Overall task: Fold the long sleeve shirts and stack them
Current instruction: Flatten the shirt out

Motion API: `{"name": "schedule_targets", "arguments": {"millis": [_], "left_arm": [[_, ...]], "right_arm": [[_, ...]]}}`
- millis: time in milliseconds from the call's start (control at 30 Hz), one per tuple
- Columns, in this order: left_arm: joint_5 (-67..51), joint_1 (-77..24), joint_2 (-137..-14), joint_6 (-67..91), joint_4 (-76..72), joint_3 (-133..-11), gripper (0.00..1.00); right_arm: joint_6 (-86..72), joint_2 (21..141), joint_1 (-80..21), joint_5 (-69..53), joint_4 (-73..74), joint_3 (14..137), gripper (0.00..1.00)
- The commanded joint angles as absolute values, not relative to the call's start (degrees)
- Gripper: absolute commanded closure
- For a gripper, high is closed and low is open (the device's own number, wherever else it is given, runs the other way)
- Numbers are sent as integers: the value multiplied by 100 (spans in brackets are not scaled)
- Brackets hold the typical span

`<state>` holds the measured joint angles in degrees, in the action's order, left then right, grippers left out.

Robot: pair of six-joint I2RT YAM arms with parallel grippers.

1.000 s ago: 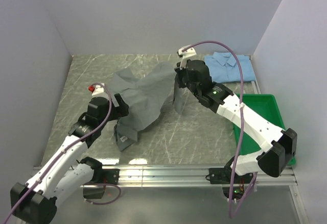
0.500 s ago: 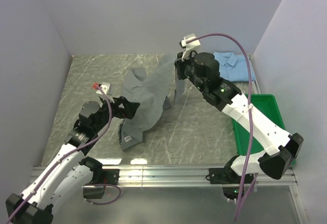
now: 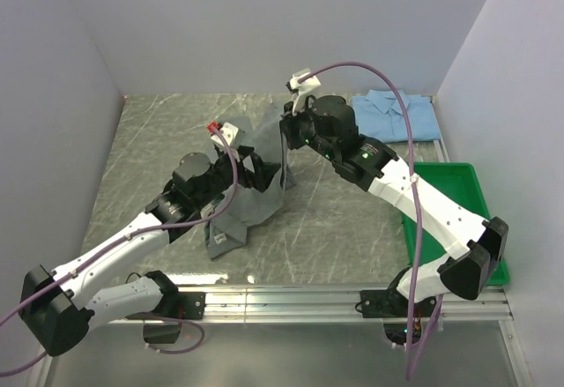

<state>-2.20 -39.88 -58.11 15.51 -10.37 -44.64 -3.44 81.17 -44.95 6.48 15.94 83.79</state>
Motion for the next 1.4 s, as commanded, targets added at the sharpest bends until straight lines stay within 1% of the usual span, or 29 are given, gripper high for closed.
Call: {"name": "schedule_targets", "arguments": {"millis": [0, 233, 367, 467, 567, 600, 667, 700, 733, 767, 800, 900, 1000, 1167, 1200, 1367], "left_arm": [[325, -4078, -5985, 1266, -1783, -4869, 1], [316, -4332, -6460, 1143, -2161, -5177, 1], [579, -4482, -6723, 1107, -2267, -5273, 1], [948, -4526, -6864, 1274, -2276, -5309, 5], [1239, -4535, -6873, 1432, -2268, -5309, 23], [1309, -4526, -6882, 1450, -2276, -5300, 39], [1564, -4535, -6856, 1485, -2233, -5282, 61], [1643, -4526, -6838, 1477, -2206, -5282, 83], [1800, -4535, -6794, 1477, -2163, -5282, 94], [1924, -4526, -6768, 1485, -2127, -5282, 99], [2021, -4518, -6733, 1485, -2031, -5282, 99], [2320, -4395, -6583, 1476, -1786, -5282, 100], [2399, -4106, -6451, 1564, -1521, -5335, 100], [2312, -3350, -6285, 1819, -792, -5589, 100], [2277, -3070, -6258, 1819, -721, -5625, 100], [2443, -2348, -6188, 1670, -388, -5678, 100]], "right_arm": [[-509, 8042, -4570, 449, 1459, 8666, 100], [-685, 8033, -4623, 387, 1477, 8648, 100], [-756, 8051, -4658, 439, 1512, 8666, 100], [-826, 8051, -4676, 431, 1503, 8684, 100], [-861, 8042, -4685, 448, 1521, 8657, 100], [-879, 8016, -4676, 448, 1521, 8640, 100], [-905, 7989, -4676, 457, 1494, 8587, 100], [-905, 7989, -4684, 466, 1477, 8570, 100], [-923, 7981, -4676, 544, 1494, 8561, 98], [-932, 7989, -4684, 580, 1512, 8552, 93], [-940, 7989, -4676, 597, 1538, 8560, 77], [-1054, 7972, -4536, 826, 1784, 8639, 45], [-1388, 7779, -4141, 722, 1811, 8465, 33], [-2108, 7479, -3420, 18, 1161, 7526, 32], [-2144, 7532, -3306, -278, 1134, 7436, 33], [-2188, 8250, -3287, -685, 1072, 7050, 35]]}}
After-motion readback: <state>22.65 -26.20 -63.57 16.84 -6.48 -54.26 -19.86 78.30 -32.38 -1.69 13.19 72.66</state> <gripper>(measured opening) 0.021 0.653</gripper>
